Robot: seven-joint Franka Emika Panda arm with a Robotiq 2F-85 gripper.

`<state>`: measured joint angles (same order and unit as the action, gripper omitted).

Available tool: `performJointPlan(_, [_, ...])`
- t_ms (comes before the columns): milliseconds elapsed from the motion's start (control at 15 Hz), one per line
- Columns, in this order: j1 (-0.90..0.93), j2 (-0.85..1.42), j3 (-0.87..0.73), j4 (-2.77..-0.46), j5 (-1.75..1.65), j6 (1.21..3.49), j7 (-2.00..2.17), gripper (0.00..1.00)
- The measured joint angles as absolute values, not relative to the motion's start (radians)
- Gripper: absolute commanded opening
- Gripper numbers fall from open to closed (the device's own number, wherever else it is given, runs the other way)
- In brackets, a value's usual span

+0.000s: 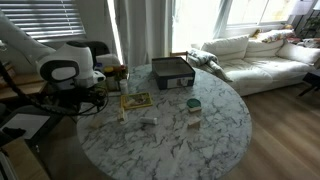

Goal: Stack four blocks on the scoop

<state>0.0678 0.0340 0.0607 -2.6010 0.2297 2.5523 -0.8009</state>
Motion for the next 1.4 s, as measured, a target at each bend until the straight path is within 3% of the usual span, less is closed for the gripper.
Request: performJointPlan(1400, [0.038, 0.139, 0.069, -2.585, 0.217, 2.584, -0.797, 1.00])
